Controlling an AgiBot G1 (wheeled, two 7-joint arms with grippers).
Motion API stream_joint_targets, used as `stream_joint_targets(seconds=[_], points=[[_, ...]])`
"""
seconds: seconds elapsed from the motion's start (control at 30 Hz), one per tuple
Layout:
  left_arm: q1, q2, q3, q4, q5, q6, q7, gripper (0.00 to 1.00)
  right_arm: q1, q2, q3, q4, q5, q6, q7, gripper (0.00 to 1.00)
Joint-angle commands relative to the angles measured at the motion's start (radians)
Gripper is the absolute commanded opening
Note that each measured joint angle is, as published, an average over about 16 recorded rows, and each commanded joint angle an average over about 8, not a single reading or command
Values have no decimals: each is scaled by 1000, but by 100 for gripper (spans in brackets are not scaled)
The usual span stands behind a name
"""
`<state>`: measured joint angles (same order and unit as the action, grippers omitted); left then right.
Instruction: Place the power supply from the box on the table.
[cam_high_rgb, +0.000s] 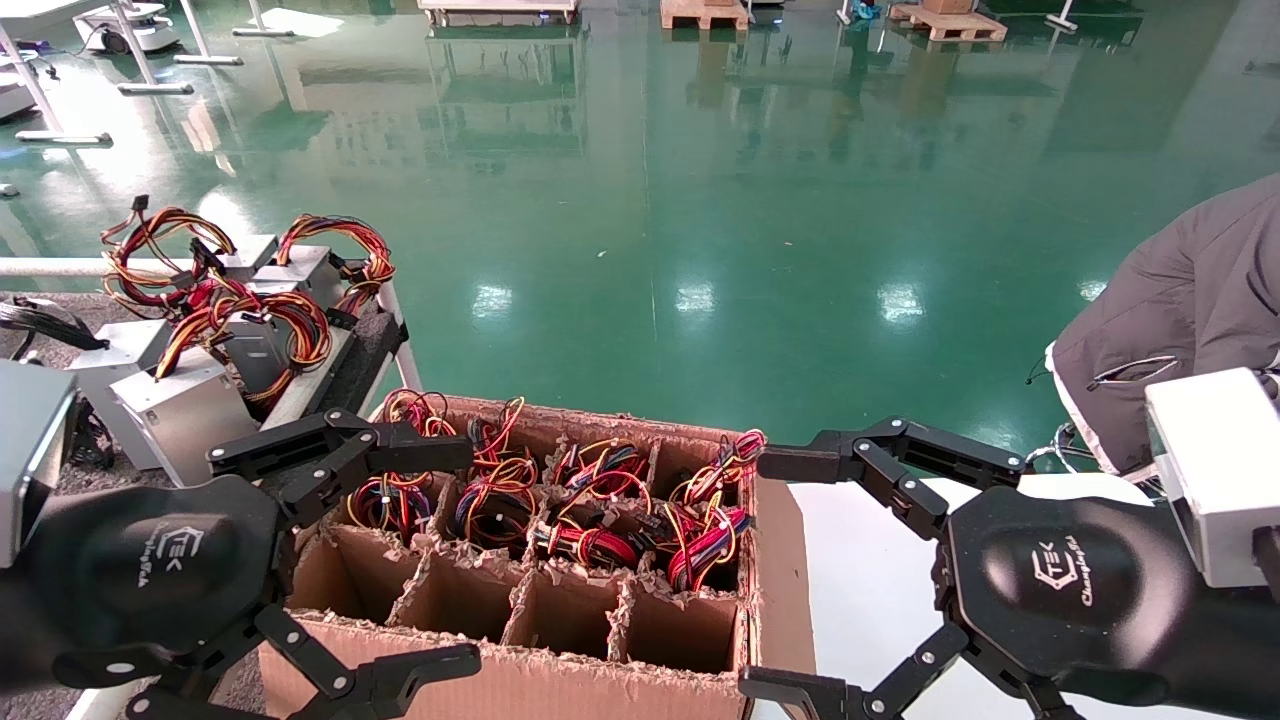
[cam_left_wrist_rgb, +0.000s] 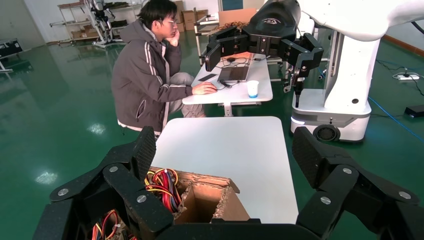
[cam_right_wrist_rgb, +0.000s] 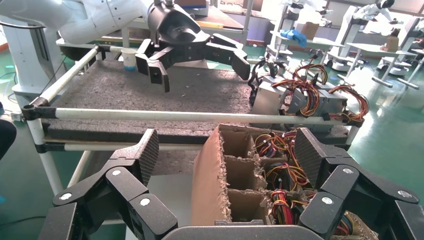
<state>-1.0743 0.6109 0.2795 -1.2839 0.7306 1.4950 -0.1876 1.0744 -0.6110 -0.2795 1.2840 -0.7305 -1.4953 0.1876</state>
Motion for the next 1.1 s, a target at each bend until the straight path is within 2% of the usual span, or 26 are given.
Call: stream_joint_targets(seconds=[0.03, 1.1], points=[[0, 0, 0, 0, 0, 0, 0, 100, 0, 0, 0, 0, 0, 0, 0, 100], [-18, 4, -10, 1, 7, -12, 8, 100, 0, 0, 0, 0, 0, 0, 0, 100]])
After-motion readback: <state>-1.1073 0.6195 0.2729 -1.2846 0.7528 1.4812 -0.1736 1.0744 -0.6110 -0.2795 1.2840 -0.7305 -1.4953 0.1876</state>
